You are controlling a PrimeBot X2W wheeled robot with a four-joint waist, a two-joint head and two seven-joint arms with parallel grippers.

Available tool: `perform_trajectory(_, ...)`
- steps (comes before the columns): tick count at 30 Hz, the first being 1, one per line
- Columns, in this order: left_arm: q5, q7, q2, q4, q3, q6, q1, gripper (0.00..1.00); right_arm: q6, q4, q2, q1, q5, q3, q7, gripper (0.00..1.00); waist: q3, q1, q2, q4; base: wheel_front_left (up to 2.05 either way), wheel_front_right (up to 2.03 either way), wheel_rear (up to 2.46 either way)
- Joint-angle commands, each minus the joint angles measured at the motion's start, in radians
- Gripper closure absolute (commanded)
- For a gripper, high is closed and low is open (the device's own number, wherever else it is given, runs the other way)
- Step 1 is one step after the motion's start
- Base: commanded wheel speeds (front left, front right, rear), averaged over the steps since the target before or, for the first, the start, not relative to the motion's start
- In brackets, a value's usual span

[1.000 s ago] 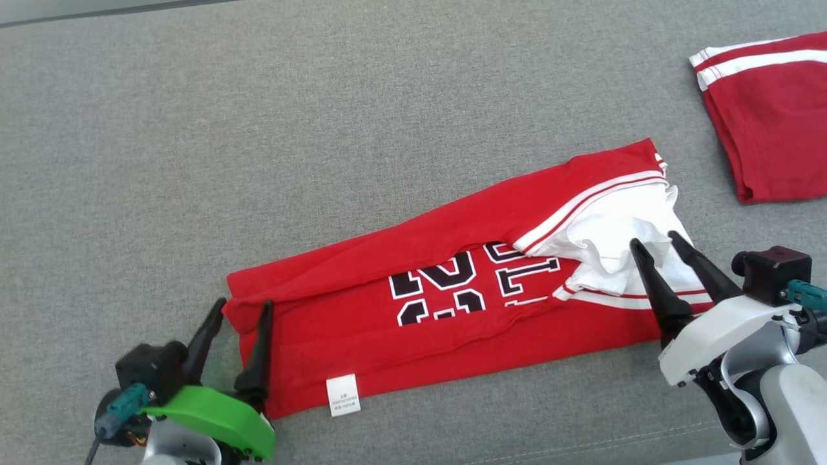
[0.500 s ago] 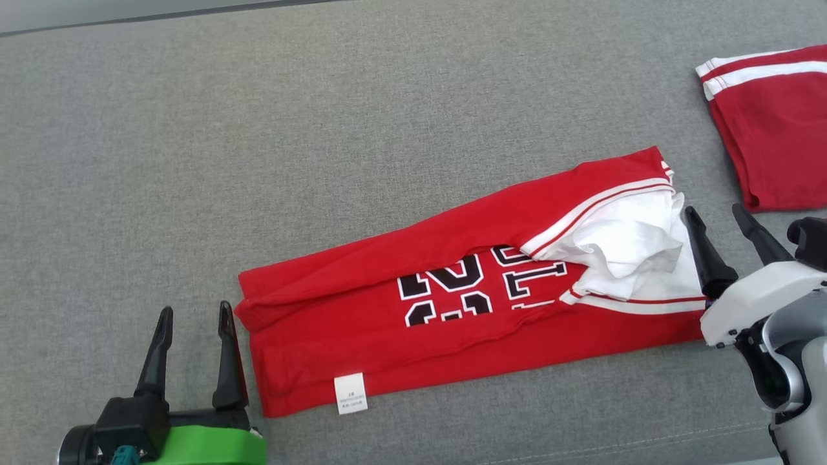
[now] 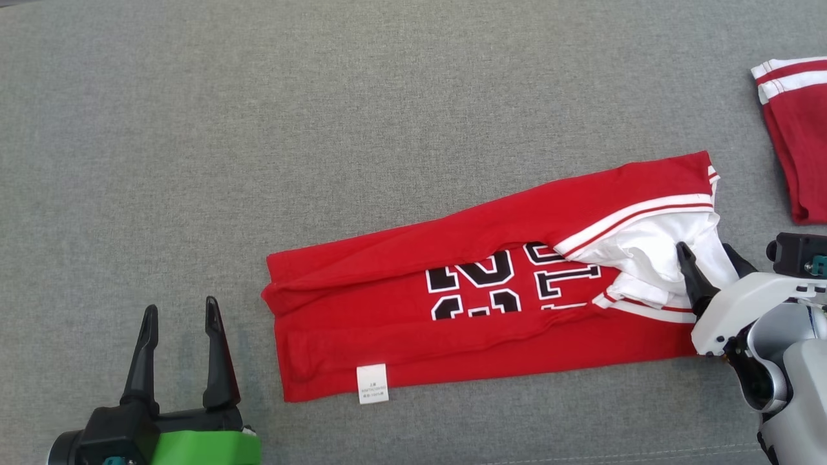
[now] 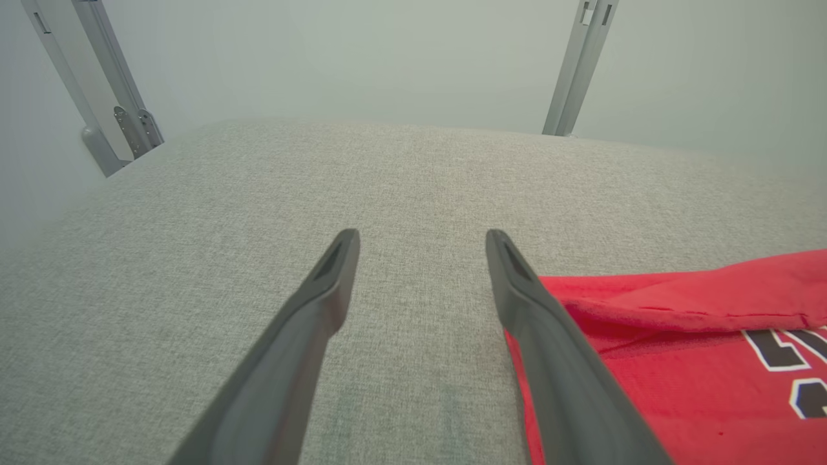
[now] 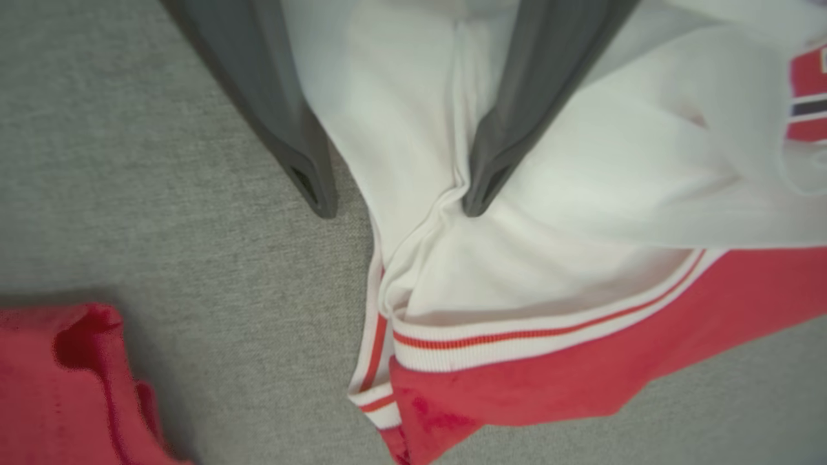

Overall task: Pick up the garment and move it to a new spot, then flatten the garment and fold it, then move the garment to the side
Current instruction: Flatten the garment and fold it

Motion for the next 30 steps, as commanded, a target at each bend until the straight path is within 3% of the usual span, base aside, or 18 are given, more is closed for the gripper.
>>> perform_trajectory(1,0.005,-0.002,-0.002,0.001,0.009,-0.008,0.011,0.00,0.000,0.026,0.005,0.004,0.023,0.029,0.014,0.15,-0.001,0.0000,0.0011,0.000,0.00,0.00,0.00)
perform_trajectory(2,0.007,-0.002,-0.004,0.003,0.013,-0.010,0.009,0.00,0.000,0.034,0.003,-0.001,0.041,0.032,0.003,0.70,-0.004,0.0000,0.0011,-0.002,0.00,0.00,0.00)
perform_trajectory(3,0.009,-0.003,-0.006,0.005,0.017,-0.013,0.007,0.00,0.000,0.039,-0.002,-0.007,0.061,0.036,-0.001,1.00,-0.008,0.0000,0.0011,-0.004,0.00,0.00,0.00)
perform_trajectory(9,-0.015,-0.002,-0.009,0.019,0.040,-0.011,0.024,0.00,-0.001,0.025,-0.075,-0.047,0.182,0.046,-0.050,1.00,-0.051,0.0000,0.0011,-0.029,0.00,0.00,0.00)
perform_trajectory(15,-0.027,-0.002,-0.009,0.039,0.029,0.000,0.041,0.00,-0.001,0.014,-0.174,-0.059,0.237,-0.009,-0.055,1.00,-0.095,0.0000,0.0011,-0.035,0.00,0.00,0.00)
perform_trajectory(20,-0.049,-0.003,-0.008,0.067,0.014,0.008,0.056,0.00,0.000,-0.084,-0.246,-0.035,0.262,-0.046,-0.033,1.00,-0.131,0.0000,0.0011,-0.021,0.00,0.00,0.00)
perform_trajectory(24,-0.066,-0.003,-0.009,0.077,0.003,0.015,0.067,0.00,0.000,-0.270,-0.228,0.007,0.288,0.019,0.014,1.00,-0.141,0.0000,0.0011,-0.012,0.00,0.00,0.00)
perform_trajectory(30,-0.075,-0.003,-0.008,0.085,-0.021,0.014,0.049,0.00,0.000,-0.456,-0.090,0.076,0.291,0.238,0.087,1.00,-0.120,0.0000,0.0011,0.011,0.00,0.00,0.00)
